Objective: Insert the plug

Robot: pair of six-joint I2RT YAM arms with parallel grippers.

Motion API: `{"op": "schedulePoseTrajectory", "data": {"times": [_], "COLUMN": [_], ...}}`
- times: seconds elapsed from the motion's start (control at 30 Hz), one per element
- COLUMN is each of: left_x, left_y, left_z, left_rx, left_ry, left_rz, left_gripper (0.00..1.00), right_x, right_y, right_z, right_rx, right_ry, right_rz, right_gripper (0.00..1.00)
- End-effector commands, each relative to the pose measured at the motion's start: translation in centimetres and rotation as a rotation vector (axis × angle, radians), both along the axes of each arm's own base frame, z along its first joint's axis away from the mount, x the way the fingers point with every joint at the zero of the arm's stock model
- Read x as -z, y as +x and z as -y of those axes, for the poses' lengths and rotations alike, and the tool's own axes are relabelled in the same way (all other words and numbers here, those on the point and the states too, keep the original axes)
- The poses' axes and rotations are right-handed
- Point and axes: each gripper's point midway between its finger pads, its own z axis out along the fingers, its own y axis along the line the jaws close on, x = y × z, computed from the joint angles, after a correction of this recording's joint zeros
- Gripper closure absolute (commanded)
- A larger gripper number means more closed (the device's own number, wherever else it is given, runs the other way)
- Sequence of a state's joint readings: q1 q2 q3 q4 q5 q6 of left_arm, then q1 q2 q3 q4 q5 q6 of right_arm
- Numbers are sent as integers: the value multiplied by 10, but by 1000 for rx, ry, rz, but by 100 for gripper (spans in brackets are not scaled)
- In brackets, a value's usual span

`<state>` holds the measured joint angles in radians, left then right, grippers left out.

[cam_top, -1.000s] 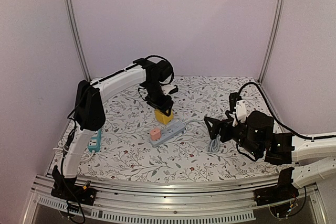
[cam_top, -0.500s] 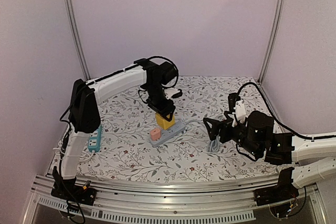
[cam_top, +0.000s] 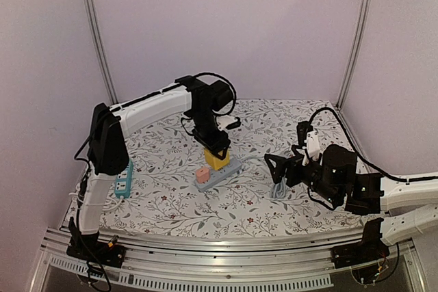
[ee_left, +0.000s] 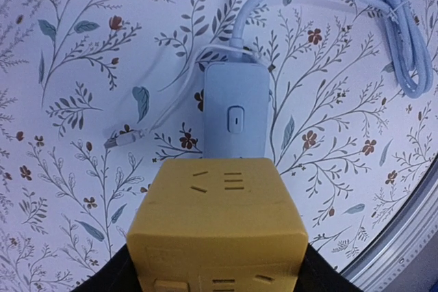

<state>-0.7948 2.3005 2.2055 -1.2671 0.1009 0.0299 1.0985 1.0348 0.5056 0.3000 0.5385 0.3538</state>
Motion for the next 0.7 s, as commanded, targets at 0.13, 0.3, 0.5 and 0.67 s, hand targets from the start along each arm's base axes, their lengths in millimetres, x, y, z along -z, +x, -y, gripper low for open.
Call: {"op": "schedulePoseTrajectory", "data": {"times": [0.13,0.3,0.5,0.67], "left_x": [9,13,23,26], "left_y": [-11,-15,-15,-13], "left_z": [9,13,15,16], "left_rx": [37,46,51,49], "left_ry": [16,20,38,45], "left_rz": [-25,-30,-30,-28], "left_gripper": [100,100,100,100], "right_x": [-10,-10,-10,-10], "right_y": [1,1,1,1], "right_z": [-4,-4,-4,-4], "right_rx": [-12,-13,-13,-11], "right_ry": [21,21,24,22], "right_rz": [14,14,13,13], "right_gripper": [1,1,1,1]}}
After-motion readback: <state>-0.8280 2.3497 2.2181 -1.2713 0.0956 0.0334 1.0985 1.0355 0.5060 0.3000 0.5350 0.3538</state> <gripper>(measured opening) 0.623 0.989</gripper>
